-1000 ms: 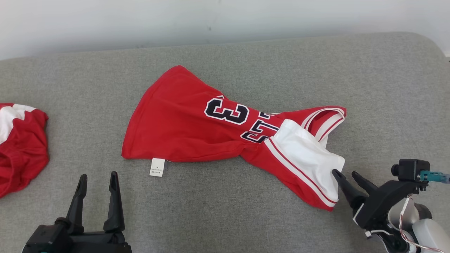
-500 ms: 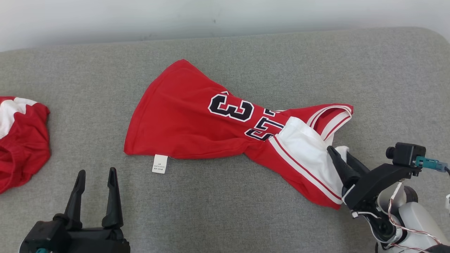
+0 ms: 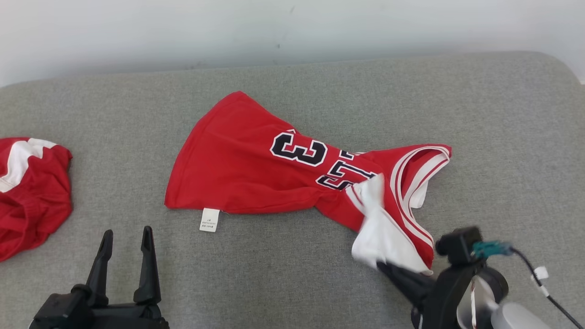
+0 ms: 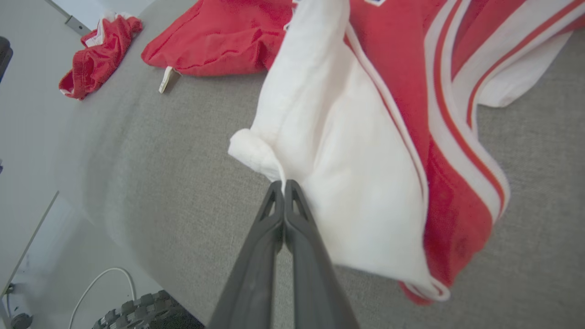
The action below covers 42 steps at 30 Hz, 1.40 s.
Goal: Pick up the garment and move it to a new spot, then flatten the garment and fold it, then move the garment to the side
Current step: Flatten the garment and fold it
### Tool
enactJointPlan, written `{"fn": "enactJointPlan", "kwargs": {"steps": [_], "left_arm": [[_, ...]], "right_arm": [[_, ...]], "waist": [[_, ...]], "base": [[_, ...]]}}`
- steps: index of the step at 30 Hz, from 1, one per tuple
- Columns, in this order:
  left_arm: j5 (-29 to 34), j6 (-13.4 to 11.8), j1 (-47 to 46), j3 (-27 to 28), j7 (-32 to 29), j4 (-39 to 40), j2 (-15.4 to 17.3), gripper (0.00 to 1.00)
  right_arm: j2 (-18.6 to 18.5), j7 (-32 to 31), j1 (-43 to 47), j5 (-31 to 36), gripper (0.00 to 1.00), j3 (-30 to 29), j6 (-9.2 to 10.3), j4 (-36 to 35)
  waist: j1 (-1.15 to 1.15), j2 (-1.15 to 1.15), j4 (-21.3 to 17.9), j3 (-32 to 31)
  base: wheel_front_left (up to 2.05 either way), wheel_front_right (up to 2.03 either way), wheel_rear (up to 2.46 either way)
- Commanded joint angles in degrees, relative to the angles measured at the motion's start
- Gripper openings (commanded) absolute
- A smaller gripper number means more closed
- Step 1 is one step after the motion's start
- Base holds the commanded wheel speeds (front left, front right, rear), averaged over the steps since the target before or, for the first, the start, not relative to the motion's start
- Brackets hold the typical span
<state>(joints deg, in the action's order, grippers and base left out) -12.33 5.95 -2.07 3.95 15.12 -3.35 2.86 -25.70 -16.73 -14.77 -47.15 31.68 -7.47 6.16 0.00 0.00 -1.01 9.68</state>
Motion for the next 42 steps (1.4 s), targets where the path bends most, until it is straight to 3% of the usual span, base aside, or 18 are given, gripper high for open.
{"fn": "enactJointPlan", "kwargs": {"steps": [1,3,4,5,8,13,18,29,39,41,42], "left_arm": [[-0.1,-0.2,0.6,0.0,0.0,-0.1,0.0,1.0],[-0.3,-0.4,1.0,0.0,0.0,-0.1,0.0,1.0],[-0.3,-0.4,1.2,-0.1,0.0,-0.1,0.0,1.0],[-0.5,-0.5,1.3,-0.2,0.0,-0.1,0.0,1.0],[-0.7,-0.7,1.5,-0.4,0.0,0.0,0.0,1.0],[-1.0,-0.7,1.9,-0.6,0.0,0.1,0.0,1.0],[-0.9,-0.6,1.3,-0.9,0.0,0.5,0.0,1.0],[0.9,-0.4,-1.5,-1.3,0.0,1.5,0.0,1.0],[0.9,-0.2,-2.0,-1.2,0.0,1.5,0.0,1.0],[0.9,-0.2,-2.1,-1.2,0.0,1.4,0.0,1.0],[0.9,-0.2,-2.3,-1.3,0.0,1.3,0.0,1.0]], "right_arm": [[-1.2,-1.5,0.9,-0.3,0.0,0.8,-0.04,-0.4],[-3.3,-5.1,2.0,-0.1,0.0,2.3,-0.04,-0.7],[-4.0,-6.8,2.4,0.2,0.41,2.6,-0.04,-0.8],[-4.5,-8.3,2.7,0.5,1.0,2.7,-0.04,-1.0],[-4.5,-7.4,2.7,1.2,1.0,-1.0,-0.04,-3.0],[-0.8,-2.4,1.9,4.4,1.0,-10.5,-0.04,-2.7],[3.2,-5.1,-0.8,8.7,1.0,-17.9,-0.04,1.4],[11.2,-6.4,-11.3,11.1,1.0,-26.7,-0.04,17.4],[12.0,-3.0,-16.4,10.9,1.0,-27.5,-0.04,25.3],[11.4,-2.1,-17.4,10.7,0.74,-27.2,-0.04,26.3],[10.9,-1.6,-17.9,10.9,0.43,-27.0,-0.04,26.8]], "waist": [[0.0,0.0,-0.3,-0.5],[0.0,0.0,-0.5,-0.9],[0.0,0.0,-0.7,-1.0],[0.0,0.0,-0.7,-1.2],[0.0,0.0,-1.0,-1.6],[0.0,0.0,-1.0,-1.8],[0.0,0.0,-0.5,-0.9],[0.0,0.0,2.5,3.1],[0.0,0.0,3.8,4.2],[0.0,0.0,3.9,4.4],[0.0,0.0,4.1,4.6]], "base": [[0.0,0.0,0.0],[0.0,0.0,0.0],[0.0,0.0,0.0],[0.0,0.0,0.0],[0.0,0.0,0.0],[0.0,0.0,0.0],[0.0,0.0,0.0],[0.0,0.0,0.0],[0.0,0.0,0.0],[0.0,0.0,0.0],[0.0,0.0,0.0]]}}
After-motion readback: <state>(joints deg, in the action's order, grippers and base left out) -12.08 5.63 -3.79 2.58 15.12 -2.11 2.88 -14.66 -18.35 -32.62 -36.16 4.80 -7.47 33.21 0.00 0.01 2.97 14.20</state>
